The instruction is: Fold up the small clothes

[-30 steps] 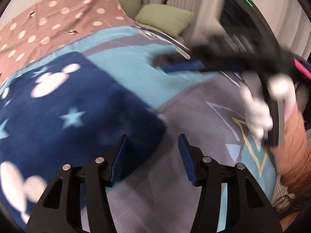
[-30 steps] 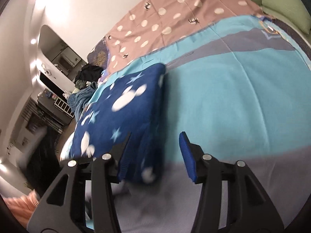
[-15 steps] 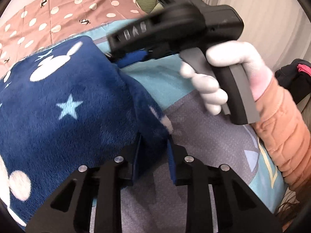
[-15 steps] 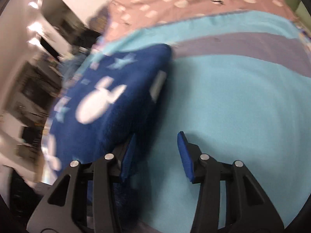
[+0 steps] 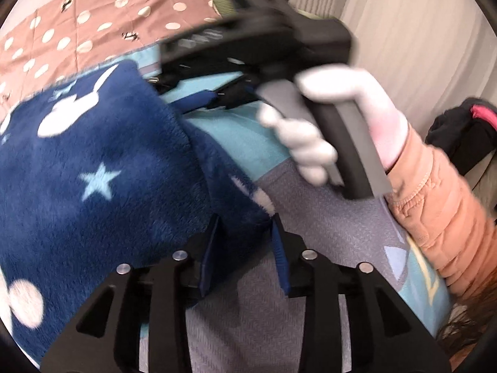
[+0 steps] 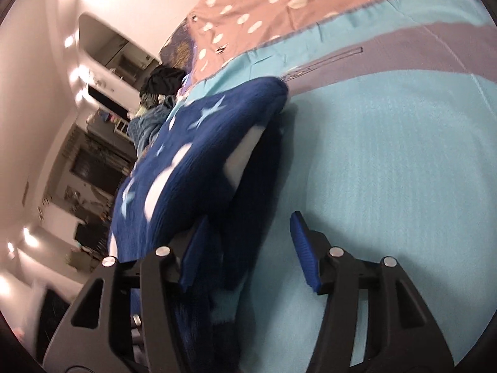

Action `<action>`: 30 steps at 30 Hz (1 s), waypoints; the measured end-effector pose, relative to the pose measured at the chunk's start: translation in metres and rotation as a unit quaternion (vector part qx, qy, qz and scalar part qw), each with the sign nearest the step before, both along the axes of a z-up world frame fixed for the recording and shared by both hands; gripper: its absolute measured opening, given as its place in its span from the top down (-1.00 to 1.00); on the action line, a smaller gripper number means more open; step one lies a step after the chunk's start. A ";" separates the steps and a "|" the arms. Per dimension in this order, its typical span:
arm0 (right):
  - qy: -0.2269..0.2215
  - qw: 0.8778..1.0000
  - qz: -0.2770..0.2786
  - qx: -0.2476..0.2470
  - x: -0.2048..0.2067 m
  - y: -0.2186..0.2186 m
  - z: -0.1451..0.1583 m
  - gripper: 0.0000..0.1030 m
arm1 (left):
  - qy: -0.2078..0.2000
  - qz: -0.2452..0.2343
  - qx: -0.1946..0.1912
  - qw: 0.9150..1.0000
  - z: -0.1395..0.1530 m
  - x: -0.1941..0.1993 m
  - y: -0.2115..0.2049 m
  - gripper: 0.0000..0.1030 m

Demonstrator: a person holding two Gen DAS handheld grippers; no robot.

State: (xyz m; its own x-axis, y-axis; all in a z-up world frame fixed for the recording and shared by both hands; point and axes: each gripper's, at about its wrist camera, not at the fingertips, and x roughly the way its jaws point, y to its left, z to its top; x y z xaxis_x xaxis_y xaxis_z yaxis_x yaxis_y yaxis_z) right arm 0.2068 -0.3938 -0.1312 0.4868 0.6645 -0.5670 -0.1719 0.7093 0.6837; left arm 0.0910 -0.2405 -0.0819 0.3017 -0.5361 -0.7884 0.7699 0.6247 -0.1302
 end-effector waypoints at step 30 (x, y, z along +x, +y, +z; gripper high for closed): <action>-0.029 0.990 -0.133 0.022 0.046 -0.028 0.000 0.56 | -0.059 -0.046 0.054 0.996 -0.004 -0.030 -0.003 0.63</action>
